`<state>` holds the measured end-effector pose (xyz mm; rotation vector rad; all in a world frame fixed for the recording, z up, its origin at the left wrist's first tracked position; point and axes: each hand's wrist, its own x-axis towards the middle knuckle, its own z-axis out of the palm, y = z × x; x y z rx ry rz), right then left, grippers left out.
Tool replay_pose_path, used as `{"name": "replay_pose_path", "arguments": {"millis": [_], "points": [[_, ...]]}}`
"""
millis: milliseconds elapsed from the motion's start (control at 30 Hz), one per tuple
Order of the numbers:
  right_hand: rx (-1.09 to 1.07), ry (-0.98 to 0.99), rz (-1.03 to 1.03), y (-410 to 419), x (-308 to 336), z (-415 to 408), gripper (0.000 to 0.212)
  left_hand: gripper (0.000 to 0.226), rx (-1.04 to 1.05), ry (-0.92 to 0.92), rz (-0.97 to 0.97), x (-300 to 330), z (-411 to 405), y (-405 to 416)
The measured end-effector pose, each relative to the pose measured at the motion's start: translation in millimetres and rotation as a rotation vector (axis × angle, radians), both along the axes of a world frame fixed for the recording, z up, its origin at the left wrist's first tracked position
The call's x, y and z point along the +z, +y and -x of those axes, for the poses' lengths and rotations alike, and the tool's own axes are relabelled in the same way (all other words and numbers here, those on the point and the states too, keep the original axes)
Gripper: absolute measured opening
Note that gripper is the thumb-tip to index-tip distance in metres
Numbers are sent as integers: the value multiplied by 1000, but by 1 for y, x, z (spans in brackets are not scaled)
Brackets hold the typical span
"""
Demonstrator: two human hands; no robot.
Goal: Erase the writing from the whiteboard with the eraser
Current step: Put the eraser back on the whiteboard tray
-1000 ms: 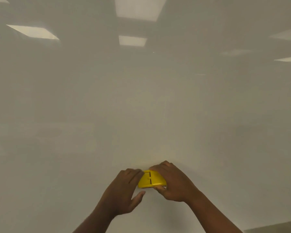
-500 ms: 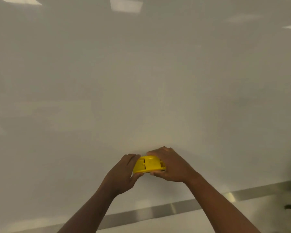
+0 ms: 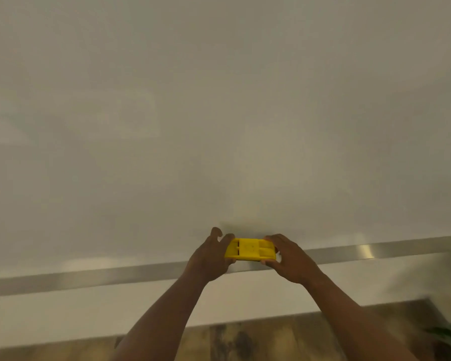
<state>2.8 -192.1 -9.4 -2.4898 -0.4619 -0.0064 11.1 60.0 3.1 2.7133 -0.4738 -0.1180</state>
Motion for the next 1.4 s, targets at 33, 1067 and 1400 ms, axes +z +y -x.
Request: {"name": "replay_pose_path", "arguments": {"millis": [33,1067,1400], "points": [[-10,16,9,0,-8,0,58,62,25,29,-15,-8,-1,-5],[-81,123,355,13,-106,-35,59,66,134,110,-232,-120,-23,-22],[-48,-566,320,10,-15,-38,25,20,21,-418,-224,-35,-24,-15]]}}
